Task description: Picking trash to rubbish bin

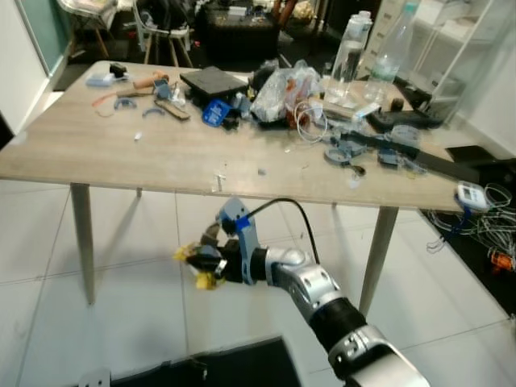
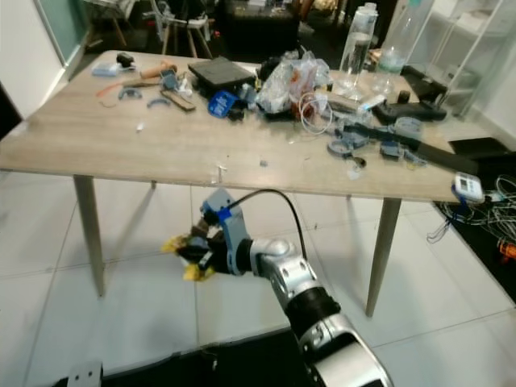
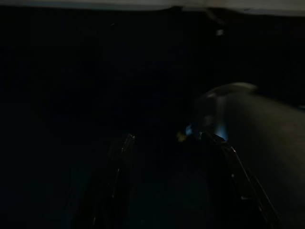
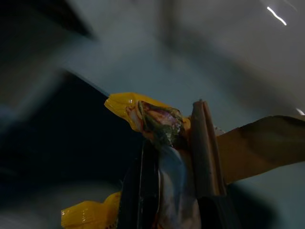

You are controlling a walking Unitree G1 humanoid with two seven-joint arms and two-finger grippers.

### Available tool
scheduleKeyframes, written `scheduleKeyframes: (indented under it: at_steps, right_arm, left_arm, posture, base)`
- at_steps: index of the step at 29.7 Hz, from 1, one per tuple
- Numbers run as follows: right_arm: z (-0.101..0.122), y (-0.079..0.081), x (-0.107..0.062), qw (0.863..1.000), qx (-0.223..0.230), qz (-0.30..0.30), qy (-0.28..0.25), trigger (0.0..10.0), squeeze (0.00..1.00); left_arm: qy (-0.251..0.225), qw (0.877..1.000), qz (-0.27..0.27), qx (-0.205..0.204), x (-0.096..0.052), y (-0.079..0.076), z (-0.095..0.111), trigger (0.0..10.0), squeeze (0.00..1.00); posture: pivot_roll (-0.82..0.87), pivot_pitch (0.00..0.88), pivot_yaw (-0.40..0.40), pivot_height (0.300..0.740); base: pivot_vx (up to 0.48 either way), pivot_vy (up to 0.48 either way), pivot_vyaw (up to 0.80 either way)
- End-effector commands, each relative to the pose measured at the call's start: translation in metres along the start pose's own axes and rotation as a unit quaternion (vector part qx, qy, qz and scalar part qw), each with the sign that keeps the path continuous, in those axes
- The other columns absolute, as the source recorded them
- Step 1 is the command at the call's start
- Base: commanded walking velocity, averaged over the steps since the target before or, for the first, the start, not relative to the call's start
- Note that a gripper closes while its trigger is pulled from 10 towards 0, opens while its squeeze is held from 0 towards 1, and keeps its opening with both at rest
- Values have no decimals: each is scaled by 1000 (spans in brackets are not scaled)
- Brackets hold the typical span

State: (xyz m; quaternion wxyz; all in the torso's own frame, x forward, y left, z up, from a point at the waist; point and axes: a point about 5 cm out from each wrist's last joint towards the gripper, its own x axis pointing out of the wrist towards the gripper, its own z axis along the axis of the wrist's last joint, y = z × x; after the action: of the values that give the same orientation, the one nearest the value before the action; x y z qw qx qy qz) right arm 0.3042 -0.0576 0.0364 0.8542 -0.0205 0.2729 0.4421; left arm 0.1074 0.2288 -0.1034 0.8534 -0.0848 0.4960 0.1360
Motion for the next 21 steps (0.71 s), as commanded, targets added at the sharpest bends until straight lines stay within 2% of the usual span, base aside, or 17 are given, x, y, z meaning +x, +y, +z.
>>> scheduleKeyframes:
  at_steps: [1,2,5,8,11,14,15,16,17,18,19,21]
  right_arm:
    - [-18,-1,1,999,0,-35,28,10000,0]
    - [-42,-6,-6,995,20,-71,64,10000,0]
    - [-54,-9,-10,992,31,-90,79,10000,0]
    - [-90,-14,-25,979,57,-149,125,10000,0]
    - [-129,-17,-48,956,111,-213,170,10000,0]
    - [-157,-15,-64,937,131,-247,208,10000,0]
    - [-157,-15,-64,937,131,-247,208,10000,0]
    - [-183,-9,-82,919,148,-270,248,10000,0]
    - [-195,-5,-89,910,158,-278,264,10000,0]
    - [-195,-5,-89,910,158,-278,264,10000,0]
    - [-208,0,-99,899,168,-288,284,10000,0]
    - [-212,2,-102,896,170,-291,290,10000,0]
  left_arm:
    - [7,1000,1,6,-1,1,-4,10000,0]
    - [9,1000,1,6,-1,1,-5,10000,0]
    - [10,1000,1,6,-1,2,-6,10000,0]
    - [13,1000,2,4,-2,2,-9,10000,0]
    - [16,1000,3,3,-3,3,-11,10000,0]
    - [18,1000,3,3,-3,3,-13,10000,0]
    - [18,1000,3,3,-3,3,-13,10000,0]
    - [18,1000,3,3,-3,3,-13,10000,0]
    - [19,1000,3,3,-3,3,-13,10000,0]
    - [19,1000,3,3,-3,3,-13,10000,0]
    - [19,1000,3,3,-3,3,-13,10000,0]
    - [19,1000,3,3,-3,3,-13,10000,0]
  posture:
    - [64,20,-12,740]
    - [66,24,-11,740]
    - [69,27,-11,740]
    - [70,30,-10,740]
    - [70,34,-5,740]
    - [69,34,-4,740]
    - [69,34,-4,740]
    - [73,33,-5,740]
    - [72,32,-4,740]
    - [72,32,-4,740]
    - [74,31,-4,740]
    - [74,31,-4,740]
  base:
    - [-480,0,0]
    - [-480,0,0]
    - [-450,0,0]
    - [-465,0,0]
    - [-450,0,0]
    - [-465,0,0]
    - [-480,0,0]
    - [-480,0,0]
    - [-480,0,0]
    - [-480,0,0]
    - [-480,0,0]
    - [-480,0,0]
